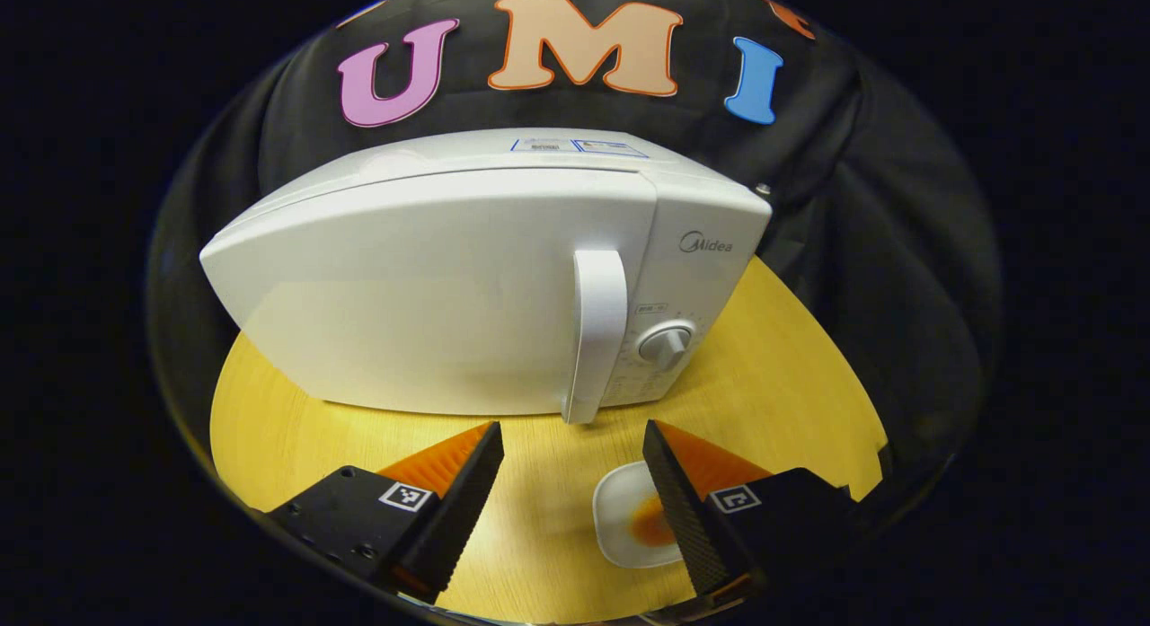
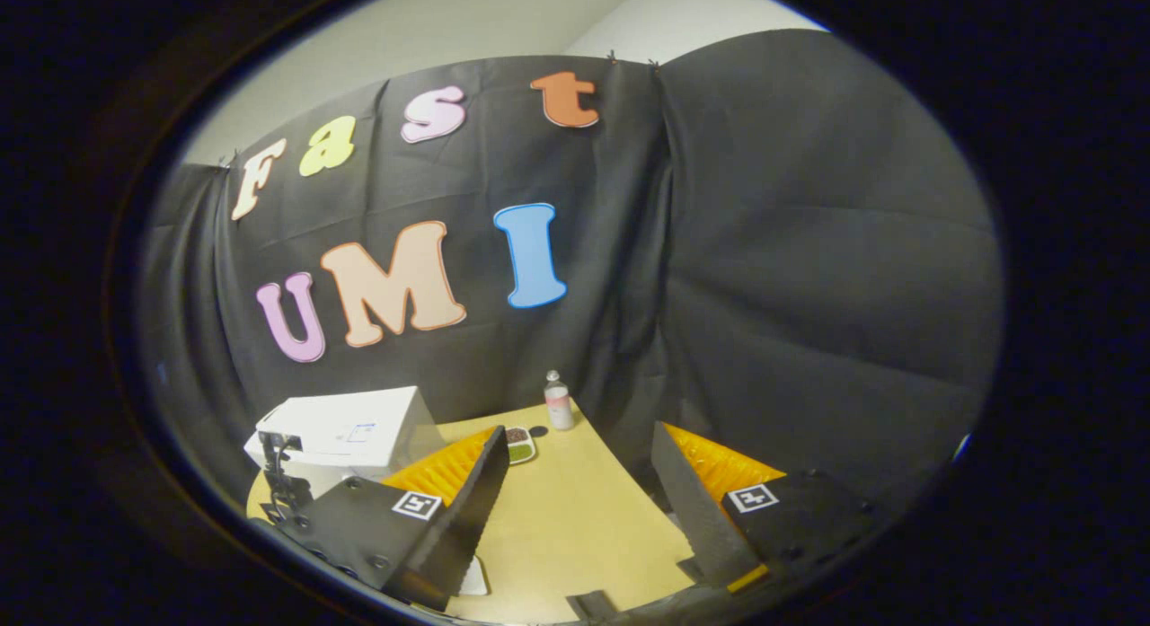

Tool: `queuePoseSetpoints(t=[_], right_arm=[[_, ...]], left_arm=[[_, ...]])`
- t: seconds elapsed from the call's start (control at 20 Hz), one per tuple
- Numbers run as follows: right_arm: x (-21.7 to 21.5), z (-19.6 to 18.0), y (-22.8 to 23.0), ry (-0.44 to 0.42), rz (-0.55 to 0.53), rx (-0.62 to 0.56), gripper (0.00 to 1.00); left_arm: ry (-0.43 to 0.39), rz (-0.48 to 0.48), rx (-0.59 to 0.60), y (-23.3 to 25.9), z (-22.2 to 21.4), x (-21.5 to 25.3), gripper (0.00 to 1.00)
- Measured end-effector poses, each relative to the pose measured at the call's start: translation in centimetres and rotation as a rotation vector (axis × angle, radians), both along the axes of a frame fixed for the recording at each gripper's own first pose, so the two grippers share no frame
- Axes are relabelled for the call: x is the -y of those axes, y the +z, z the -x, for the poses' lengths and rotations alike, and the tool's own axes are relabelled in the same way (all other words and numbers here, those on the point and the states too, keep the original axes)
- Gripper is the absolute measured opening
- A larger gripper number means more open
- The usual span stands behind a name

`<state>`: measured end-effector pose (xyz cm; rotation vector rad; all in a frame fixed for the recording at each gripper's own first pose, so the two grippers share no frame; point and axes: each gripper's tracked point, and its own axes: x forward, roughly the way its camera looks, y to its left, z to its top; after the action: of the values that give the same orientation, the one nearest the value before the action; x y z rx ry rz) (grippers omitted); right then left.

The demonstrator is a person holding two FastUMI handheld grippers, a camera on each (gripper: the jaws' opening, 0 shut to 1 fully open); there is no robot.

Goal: Open the microwave oven with the left hand, put the food in, and close the microwave oven.

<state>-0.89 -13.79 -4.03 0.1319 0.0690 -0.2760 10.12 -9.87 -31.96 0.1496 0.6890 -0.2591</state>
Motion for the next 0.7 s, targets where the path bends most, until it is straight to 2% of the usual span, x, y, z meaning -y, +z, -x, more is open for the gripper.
queuePoseSetpoints(t=[0.2, 0.35, 0.4, 0.6, 0.65, 0.7], right_arm=[[0.4, 0.5, 0.5, -0.014, -0.04, 0.025, 0.92], [0.8, 0.7, 0.6, -0.016, -0.062, 0.041, 0.92], [0.9, 0.9, 0.4, -0.021, -0.063, 0.042, 0.92], [1.3, 1.3, 0.1, -0.028, -0.069, 0.04, 0.92], [1.2, 1.3, 0.0, -0.028, -0.07, 0.038, 0.92], [1.3, 1.3, -0.2, -0.027, -0.071, 0.035, 0.92]], left_arm=[[0.01, 0.001, -0.01, -1.3, -2.0, 0.6, 0.93], [0.023, -0.003, -0.018, -1.9, -2.6, 0.7, 0.87], [0.029, -0.004, -0.017, -2.0, -2.8, 0.8, 0.79], [0.038, -0.024, -0.004, -2.1, -3.7, 0.7, 0.7], [0.038, -0.029, 0.001, -2.0, -4.0, 0.7, 0.61], [0.037, -0.03, 0.004, -2.0, -4.2, 0.9, 0.59]])
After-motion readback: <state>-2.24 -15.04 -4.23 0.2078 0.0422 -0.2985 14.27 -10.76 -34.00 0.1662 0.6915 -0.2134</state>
